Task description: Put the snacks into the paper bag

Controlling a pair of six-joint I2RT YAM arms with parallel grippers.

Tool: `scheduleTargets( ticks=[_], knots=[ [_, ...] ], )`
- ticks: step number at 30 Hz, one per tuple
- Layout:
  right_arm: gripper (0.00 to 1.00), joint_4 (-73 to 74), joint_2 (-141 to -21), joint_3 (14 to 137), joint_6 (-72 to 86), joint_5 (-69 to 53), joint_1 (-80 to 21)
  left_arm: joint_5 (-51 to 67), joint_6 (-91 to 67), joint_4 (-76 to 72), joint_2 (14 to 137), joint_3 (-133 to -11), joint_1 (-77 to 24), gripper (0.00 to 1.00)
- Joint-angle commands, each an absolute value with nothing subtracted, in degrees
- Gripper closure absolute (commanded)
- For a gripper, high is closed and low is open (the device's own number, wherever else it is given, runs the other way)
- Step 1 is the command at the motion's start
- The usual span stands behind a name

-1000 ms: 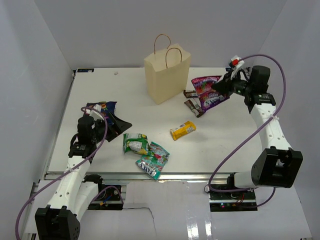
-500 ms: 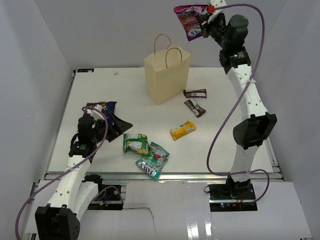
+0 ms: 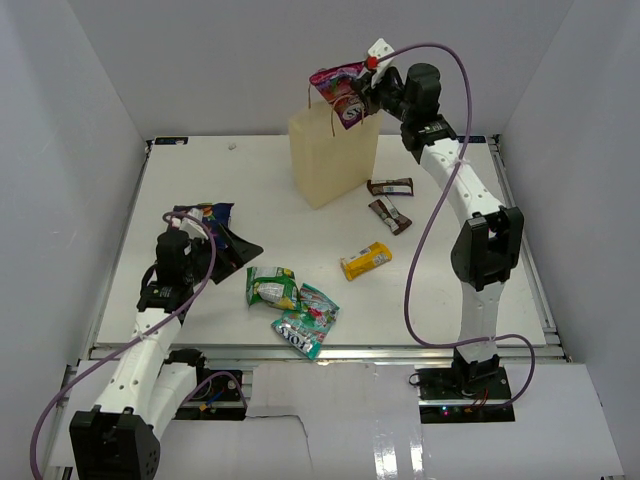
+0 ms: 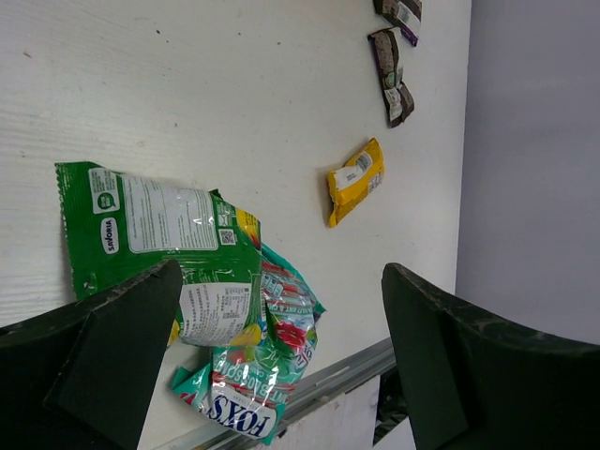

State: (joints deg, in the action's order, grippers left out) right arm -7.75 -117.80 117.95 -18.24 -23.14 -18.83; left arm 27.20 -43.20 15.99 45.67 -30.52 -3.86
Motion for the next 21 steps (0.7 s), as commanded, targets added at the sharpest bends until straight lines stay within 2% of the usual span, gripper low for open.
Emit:
scheduleTargets(
  ticks=[1,4,5,6,8,13,18,21],
  knots=[
    [0.91,-15.56,-113.12,116.81,-19.33,-25.83,-18.72,22.86,-40.26,17.66,46.4,-34.53,-3.87,0.02],
    [0.67,-15.12,-113.03,115.23,-20.56,-27.77,-18.63,15.69,-38.77,21.26,48.77,-38.31,-3.87,0.02],
    [0.51,-14.94,-113.03,115.14,-20.83,-28.47,-18.63,13.38,-38.32,24.4,49.74,-39.71,-3.87,0.02],
    [0.47,-14.33,-112.94,115.05,-21.27,-28.65,-18.63,11.01,-38.15,26.09,52.44,-42.95,-3.87,0.02],
    [0.4,-13.71,-112.41,115.31,-21.62,-28.91,-18.46,3.89,-38.14,31.43,55.79,-46.65,-3.78,0.03],
    [0.34,-10.3,-109.87,115.49,-20.66,-31.55,-16.36,-8.24,-37.45,37.79,67.64,-58.06,-3.52,0.11],
    [0.24,-5.11,-105.05,111.98,-19.16,-36.99,-13.01,-12.92,-22.36,38.94,78.82,-67.66,-3.43,0.1],
    [0.17,-1.33,-100.48,105.66,-19.95,-40.86,-10.73,-9.68,-8.59,36.31,86.82,-72.06,-3.43,0.14]
  ],
)
